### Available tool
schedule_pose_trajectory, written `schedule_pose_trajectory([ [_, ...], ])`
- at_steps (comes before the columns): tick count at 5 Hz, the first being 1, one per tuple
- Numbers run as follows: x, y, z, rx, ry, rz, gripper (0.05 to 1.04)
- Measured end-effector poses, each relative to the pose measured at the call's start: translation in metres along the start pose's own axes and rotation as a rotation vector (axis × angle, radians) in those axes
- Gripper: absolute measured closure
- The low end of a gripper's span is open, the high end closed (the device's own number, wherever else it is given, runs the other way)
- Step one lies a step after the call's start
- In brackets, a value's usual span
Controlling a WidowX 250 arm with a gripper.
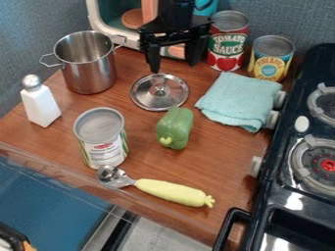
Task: Put the lid on the pot
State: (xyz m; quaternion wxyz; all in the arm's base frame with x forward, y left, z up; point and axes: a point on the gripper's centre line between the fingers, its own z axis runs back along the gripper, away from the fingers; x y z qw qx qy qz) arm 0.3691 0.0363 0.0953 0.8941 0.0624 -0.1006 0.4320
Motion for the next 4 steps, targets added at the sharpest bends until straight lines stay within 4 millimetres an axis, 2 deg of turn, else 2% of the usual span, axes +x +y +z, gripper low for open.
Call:
schedule_pose_trajectory([
  [2, 0.028, 0.004, -0.026, 0.013, 0.006, 0.097, 0.083],
  [4, 0.030, 0.002, -0.055, 0.041, 0.035, 0.119, 0.083],
])
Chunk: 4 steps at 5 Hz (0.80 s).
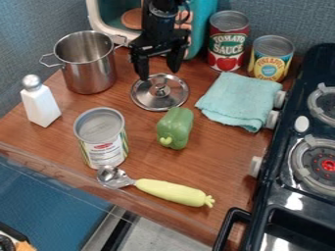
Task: Put the lid on the pot
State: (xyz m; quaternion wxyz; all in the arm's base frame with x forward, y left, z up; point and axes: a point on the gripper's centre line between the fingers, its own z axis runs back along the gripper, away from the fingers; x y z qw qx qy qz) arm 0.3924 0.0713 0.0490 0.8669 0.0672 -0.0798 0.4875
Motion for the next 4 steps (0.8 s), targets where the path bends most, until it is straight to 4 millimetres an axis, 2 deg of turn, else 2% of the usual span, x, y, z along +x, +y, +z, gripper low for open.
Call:
schedule_pose_trajectory([
  [4, -0.008, -0.013, -0.012, -0.005, -0.005, -0.013, 0.083],
])
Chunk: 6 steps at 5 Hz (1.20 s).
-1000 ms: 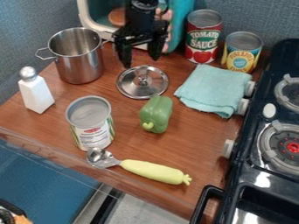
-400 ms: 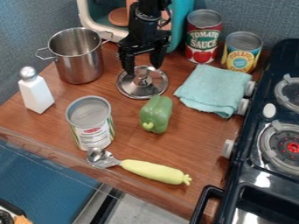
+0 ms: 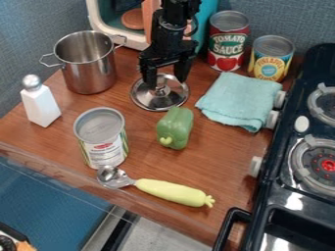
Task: Put the lid on the pot
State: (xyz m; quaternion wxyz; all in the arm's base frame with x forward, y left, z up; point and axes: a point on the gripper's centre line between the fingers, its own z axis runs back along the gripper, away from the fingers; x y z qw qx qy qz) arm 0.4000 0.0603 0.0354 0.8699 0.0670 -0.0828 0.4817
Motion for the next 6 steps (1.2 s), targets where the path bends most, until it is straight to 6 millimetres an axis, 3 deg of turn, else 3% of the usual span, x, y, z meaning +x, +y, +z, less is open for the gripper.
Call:
schedule_pose_trajectory([
  [4, 0.004, 0.015, -0.019, 0.027, -0.010, -0.036, 0.083],
  [5, 0.011, 0.017, -0.022, 0.021, -0.015, -0.033, 0.143],
  [6, 0.015, 0.018, -0.024, 0.023, -0.024, -0.017, 0.420],
])
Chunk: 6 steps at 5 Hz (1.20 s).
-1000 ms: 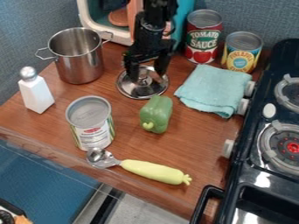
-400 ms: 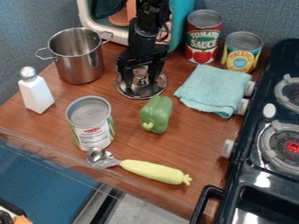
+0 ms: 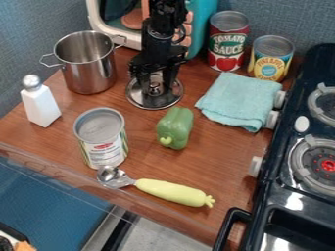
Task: Put the lid on the pot
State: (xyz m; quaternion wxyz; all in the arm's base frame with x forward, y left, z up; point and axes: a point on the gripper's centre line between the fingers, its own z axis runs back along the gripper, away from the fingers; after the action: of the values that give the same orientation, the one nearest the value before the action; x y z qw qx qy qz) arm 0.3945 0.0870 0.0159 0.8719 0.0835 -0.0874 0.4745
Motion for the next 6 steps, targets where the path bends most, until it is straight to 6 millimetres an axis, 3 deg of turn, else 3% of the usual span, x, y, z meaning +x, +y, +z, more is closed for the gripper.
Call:
schedule_pose_trajectory([
  [1, 0.005, 0.003, -0.001, 0.009, -0.017, 0.017, 0.676],
  [2, 0.004, 0.005, -0.002, 0.011, -0.018, 0.016, 0.806],
  [3, 0.000, 0.005, -0.001, 0.004, -0.003, 0.019, 0.806],
  [5, -0.030, 0.000, 0.013, -0.011, 0.073, -0.015, 0.806],
  [6, -0.043, -0.006, 0.037, -0.051, 0.082, -0.032, 0.806],
])
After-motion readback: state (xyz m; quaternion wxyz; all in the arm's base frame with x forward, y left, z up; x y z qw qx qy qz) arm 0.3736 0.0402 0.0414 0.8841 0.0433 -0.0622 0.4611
